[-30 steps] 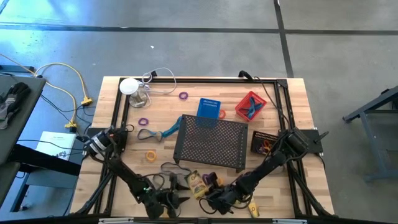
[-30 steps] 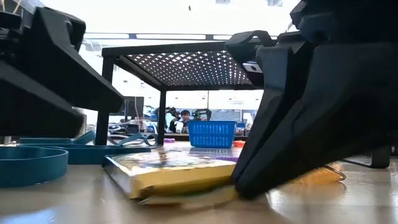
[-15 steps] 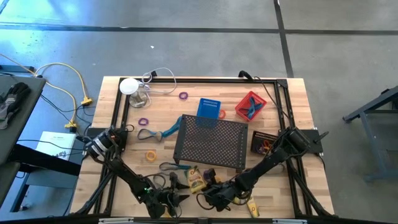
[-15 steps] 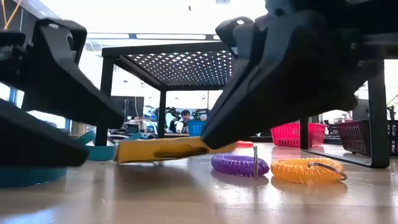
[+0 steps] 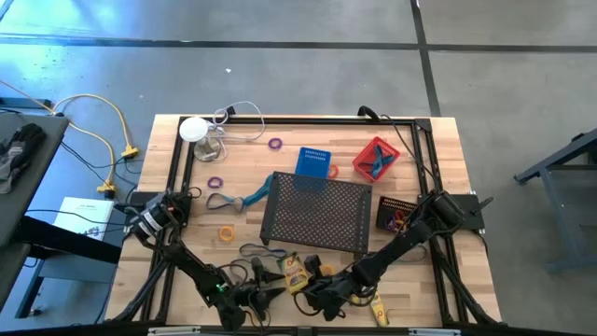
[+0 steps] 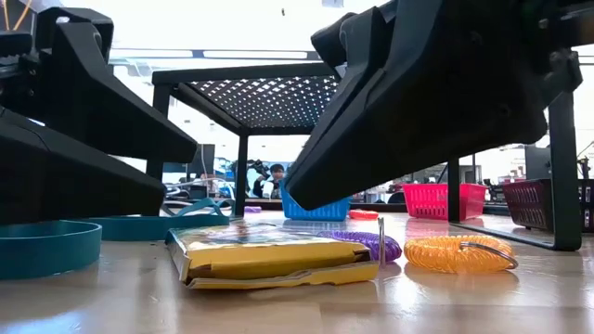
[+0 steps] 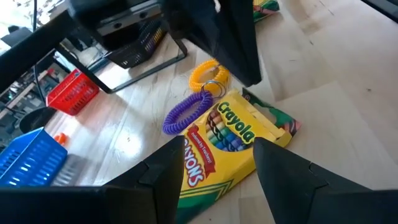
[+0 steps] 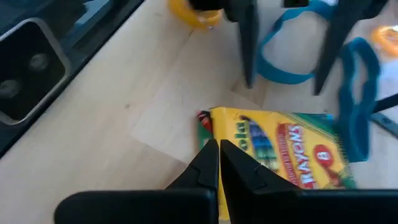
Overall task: Pick & Place Office Desk Supplies
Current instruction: Put the yellow crayon box into the blue bin
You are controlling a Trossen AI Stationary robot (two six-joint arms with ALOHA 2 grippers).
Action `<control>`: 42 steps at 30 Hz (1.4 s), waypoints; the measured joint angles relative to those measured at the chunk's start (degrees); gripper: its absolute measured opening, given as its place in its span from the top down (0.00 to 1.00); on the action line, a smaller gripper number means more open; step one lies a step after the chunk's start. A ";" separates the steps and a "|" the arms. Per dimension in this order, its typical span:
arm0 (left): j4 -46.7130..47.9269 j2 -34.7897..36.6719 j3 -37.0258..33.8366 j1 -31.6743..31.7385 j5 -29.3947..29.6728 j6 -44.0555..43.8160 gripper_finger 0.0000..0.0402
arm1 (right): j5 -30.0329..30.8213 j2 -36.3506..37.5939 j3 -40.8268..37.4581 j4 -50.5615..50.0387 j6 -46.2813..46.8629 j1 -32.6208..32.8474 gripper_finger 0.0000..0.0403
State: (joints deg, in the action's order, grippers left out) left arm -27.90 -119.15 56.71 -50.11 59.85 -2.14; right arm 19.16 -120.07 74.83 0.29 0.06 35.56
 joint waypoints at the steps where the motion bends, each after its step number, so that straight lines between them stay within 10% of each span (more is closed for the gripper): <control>1: 0.00 -0.02 -0.02 0.00 -0.02 -0.36 0.54 | -0.75 0.00 0.00 -0.31 -0.27 0.00 0.99; 10: -1.96 -0.26 -0.11 -0.04 -0.81 -2.02 0.54 | 8.34 0.09 0.00 -2.09 -0.97 1.47 0.97; 16: -2.47 -0.33 -0.20 -0.05 -1.11 -8.22 0.54 | 9.01 0.09 0.02 -4.54 14.65 0.05 0.79; 25: -2.82 -0.33 -0.20 -0.04 -5.13 -26.99 0.54 | 1.83 0.09 0.02 -6.23 31.53 -2.27 0.57; 34: -2.85 -0.14 -0.04 2.28 -16.17 -51.14 0.54 | -6.99 0.20 0.14 -5.52 40.89 -6.44 0.54; 42: -2.36 0.91 -0.11 1.39 -16.62 -54.40 0.54 | -5.66 0.85 0.09 -3.74 39.91 -6.68 0.55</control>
State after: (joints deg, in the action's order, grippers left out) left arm -30.26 -118.25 56.60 -48.72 43.23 -56.54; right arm 13.50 -119.23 74.91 -3.44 39.97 28.88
